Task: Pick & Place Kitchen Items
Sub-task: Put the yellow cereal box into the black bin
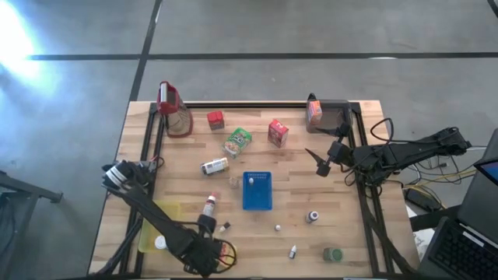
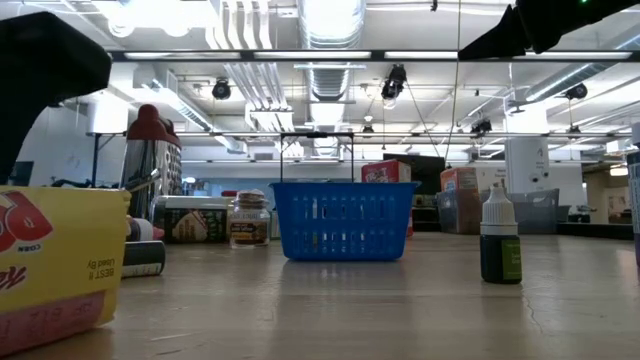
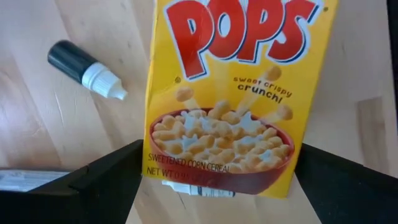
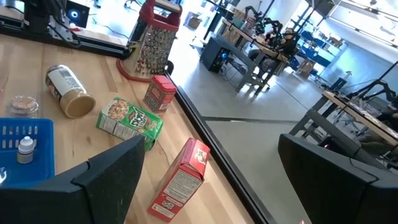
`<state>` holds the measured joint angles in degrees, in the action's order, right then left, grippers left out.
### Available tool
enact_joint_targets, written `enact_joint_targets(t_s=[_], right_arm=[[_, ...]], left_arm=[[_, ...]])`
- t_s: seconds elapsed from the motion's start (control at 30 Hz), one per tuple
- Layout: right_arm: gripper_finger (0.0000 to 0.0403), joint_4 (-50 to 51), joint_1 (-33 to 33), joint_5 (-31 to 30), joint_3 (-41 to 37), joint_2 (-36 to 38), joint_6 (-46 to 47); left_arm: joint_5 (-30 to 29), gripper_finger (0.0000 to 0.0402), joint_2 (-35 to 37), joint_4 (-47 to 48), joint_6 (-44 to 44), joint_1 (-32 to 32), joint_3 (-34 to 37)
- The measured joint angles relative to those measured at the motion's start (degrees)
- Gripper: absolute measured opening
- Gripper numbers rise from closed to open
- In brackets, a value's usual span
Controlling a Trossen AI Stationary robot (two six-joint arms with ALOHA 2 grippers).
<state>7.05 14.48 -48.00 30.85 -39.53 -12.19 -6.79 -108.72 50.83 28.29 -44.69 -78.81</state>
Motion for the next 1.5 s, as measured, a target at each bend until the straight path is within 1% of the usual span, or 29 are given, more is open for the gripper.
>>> enact_joint_targets(t_s=[0.33,0.43,0.7,0.9,1.37,1.43,1.5], right_arm=[[0.0364,0.01,0.00,0.00,0.00,-0.02,-0.26],[0.0364,0.00,-0.02,0.00,0.00,-0.02,-0.08],[0.0364,0.00,0.00,0.00,0.00,-0.02,0.00],[0.0364,0.00,-0.01,0.00,0.00,-0.07,-0.12],[0.0364,-0.02,0.00,0.00,0.00,-0.07,-0.28],[0.0364,-0.12,-0.08,0.00,0.00,-0.07,-3.14],[0.0364,-0.10,-0.13,0.00,0.00,-0.04,-9.96]], left_arm=[[-0.65,0.0399,-3.31,-0.91,-4.99,1.00,0.20],[-0.62,0.0399,-3.53,-2.36,-8.84,1.14,0.20],[-0.70,0.0399,-3.55,-3.06,-7.17,1.20,0.20],[-2.03,0.0399,-3.55,-3.78,-4.13,1.47,0.13],[-2.27,0.0395,-3.53,-3.76,-2.66,1.55,0.18],[-2.11,0.0387,-3.53,-3.74,-2.53,1.55,0.18],[-1.75,0.0377,-3.53,-3.74,-2.29,1.57,0.18]])
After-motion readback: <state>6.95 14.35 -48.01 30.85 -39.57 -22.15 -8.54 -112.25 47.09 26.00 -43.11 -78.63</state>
